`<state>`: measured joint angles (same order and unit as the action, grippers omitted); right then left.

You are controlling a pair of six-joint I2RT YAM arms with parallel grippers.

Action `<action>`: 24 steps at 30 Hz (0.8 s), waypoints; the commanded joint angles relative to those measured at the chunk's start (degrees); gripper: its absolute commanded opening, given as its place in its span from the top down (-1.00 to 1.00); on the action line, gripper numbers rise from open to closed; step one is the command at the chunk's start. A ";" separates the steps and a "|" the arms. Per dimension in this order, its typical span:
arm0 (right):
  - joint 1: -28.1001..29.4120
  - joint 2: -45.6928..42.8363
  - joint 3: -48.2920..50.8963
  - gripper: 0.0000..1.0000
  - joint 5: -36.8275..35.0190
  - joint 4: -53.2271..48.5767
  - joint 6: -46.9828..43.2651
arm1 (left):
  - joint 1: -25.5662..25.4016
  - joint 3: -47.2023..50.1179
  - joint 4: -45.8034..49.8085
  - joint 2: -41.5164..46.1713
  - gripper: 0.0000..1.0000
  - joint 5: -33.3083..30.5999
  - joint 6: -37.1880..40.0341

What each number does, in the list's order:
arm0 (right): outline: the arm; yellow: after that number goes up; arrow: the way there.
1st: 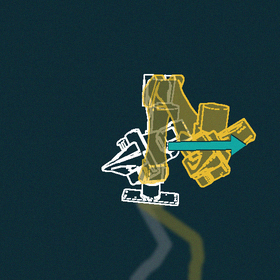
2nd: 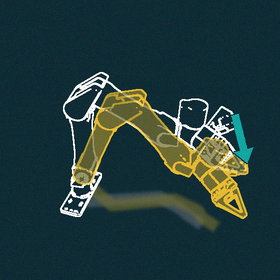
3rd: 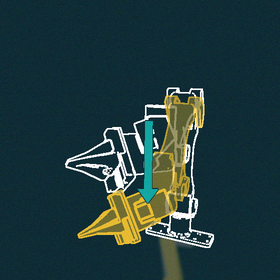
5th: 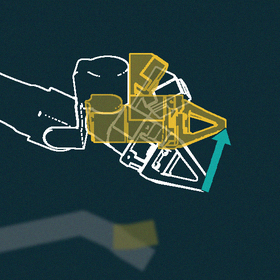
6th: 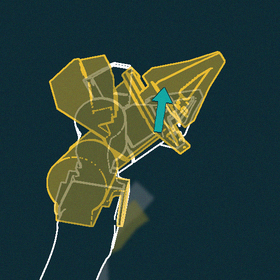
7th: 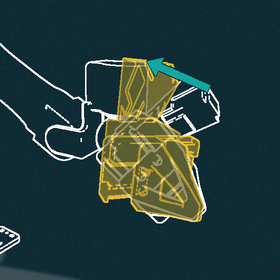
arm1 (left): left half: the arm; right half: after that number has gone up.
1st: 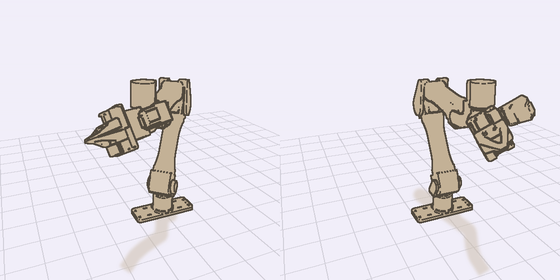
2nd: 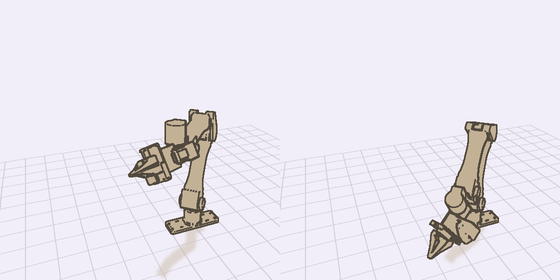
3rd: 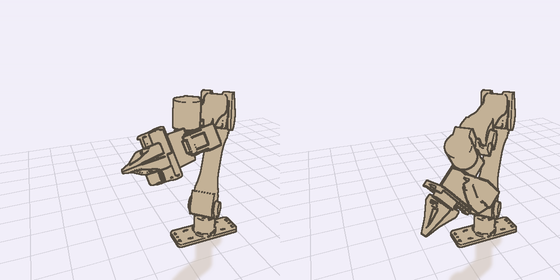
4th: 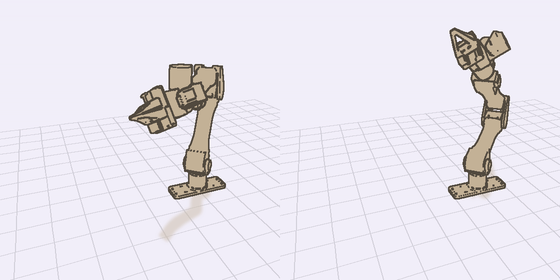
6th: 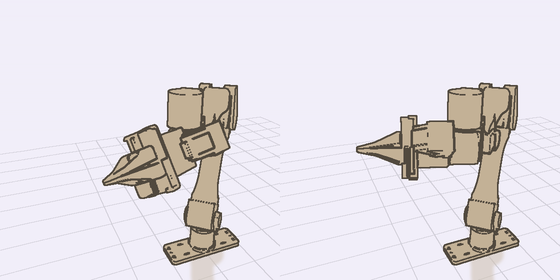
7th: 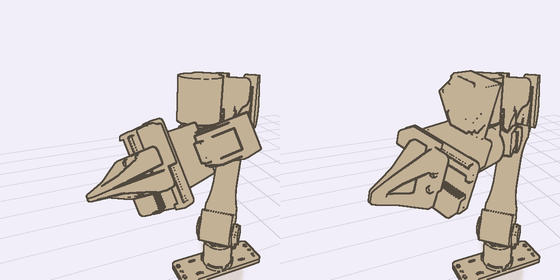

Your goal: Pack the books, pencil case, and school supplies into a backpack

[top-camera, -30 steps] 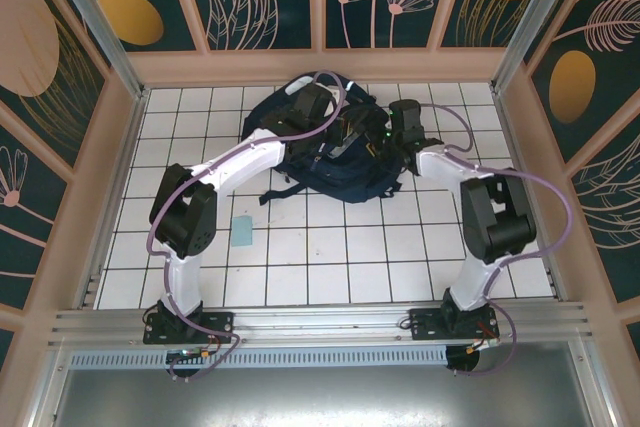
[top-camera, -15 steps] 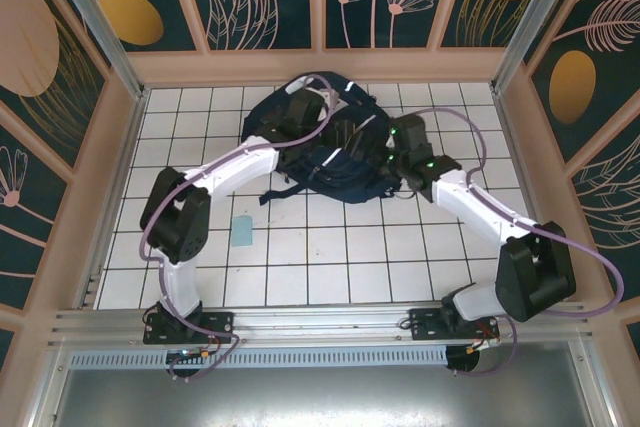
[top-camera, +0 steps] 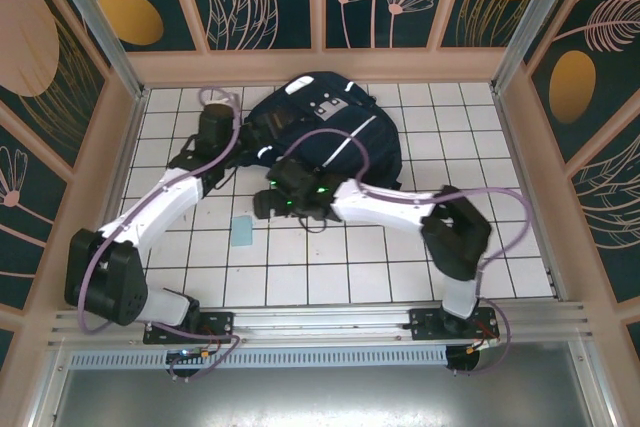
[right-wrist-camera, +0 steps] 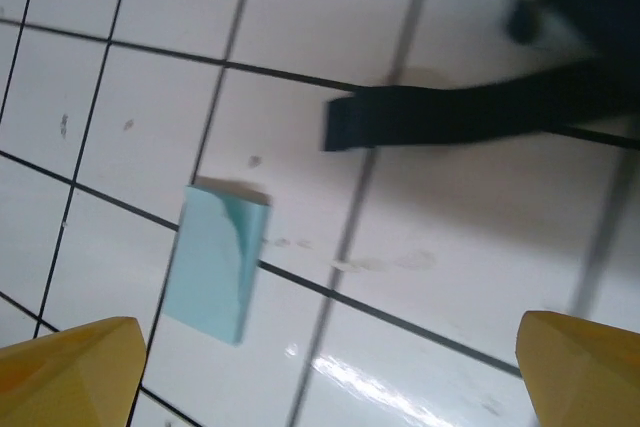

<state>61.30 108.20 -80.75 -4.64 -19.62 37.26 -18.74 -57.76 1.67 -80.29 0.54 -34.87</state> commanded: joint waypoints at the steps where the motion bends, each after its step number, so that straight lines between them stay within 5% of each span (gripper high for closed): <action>1: 3.03 6.61 -8.85 -0.93 -4.75 -7.07 -3.51 | 4.38 6.04 0.55 3.97 -0.98 -0.51 -2.85; 9: 7.13 21.84 -26.64 -0.97 -6.26 -16.85 -3.95 | 15.41 14.20 -1.31 8.66 -0.98 5.08 -3.27; 24: 8.93 37.30 -44.12 -0.69 -8.72 -25.51 -6.59 | 18.37 15.11 -3.34 9.19 -0.98 6.95 -4.02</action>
<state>70.24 142.37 -122.54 -10.98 -41.17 31.35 -0.73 -43.00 -0.01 -72.62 6.92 -38.26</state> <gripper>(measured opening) 0.853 0.988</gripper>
